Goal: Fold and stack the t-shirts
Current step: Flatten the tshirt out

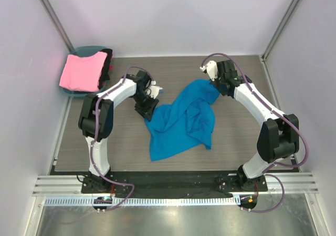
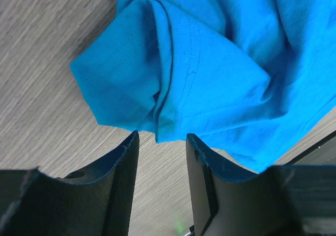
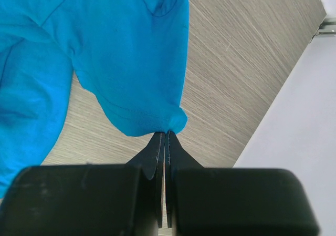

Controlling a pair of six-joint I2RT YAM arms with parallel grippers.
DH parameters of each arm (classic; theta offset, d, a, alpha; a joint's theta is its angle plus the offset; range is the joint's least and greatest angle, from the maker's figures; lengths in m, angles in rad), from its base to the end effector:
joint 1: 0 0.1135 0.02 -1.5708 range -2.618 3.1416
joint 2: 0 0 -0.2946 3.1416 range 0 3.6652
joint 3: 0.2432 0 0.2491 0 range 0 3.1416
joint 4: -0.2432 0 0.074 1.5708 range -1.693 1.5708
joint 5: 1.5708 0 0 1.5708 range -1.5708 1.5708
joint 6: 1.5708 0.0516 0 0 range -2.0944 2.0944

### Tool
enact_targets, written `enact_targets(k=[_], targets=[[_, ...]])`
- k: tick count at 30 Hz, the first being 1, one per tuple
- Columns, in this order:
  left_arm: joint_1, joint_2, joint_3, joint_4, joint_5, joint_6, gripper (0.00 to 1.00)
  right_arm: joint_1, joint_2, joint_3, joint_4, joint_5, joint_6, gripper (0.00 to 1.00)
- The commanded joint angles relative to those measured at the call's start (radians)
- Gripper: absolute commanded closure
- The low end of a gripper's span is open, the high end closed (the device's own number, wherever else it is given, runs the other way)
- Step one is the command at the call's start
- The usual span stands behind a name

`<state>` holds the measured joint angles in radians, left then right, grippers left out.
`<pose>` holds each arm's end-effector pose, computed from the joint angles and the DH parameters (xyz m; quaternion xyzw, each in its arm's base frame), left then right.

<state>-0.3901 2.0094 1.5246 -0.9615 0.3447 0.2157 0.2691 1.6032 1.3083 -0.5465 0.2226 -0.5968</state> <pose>0.3653 -0.1691 0.1990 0.3035 0.9353 -0.1759 0.0461 0.3512 0.0850 0.3024 -0.3536 0.8594 -0.1602 0.3328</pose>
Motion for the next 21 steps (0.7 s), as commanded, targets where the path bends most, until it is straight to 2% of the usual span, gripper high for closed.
enact_targets(k=[1, 10, 17, 21], targets=[[0.002, -0.001, -0.023, -0.010, 0.034, -0.007, 0.58, 0.004, -0.025, -0.001, 0.019, 0.008, -0.009, 0.99], [0.002, -0.012, -0.083, 0.026, 0.034, -0.022, 0.59, 0.004, -0.006, 0.008, 0.023, -0.003, -0.006, 0.99], [-0.001, 0.006, -0.055, 0.024, 0.050, -0.030, 0.64, 0.005, 0.000, 0.020, 0.023, -0.002, -0.005, 0.99], [-0.001, 0.023, -0.035, 0.018, 0.050, -0.029, 0.62, 0.004, -0.005, 0.019, 0.022, 0.001, -0.005, 0.99]])
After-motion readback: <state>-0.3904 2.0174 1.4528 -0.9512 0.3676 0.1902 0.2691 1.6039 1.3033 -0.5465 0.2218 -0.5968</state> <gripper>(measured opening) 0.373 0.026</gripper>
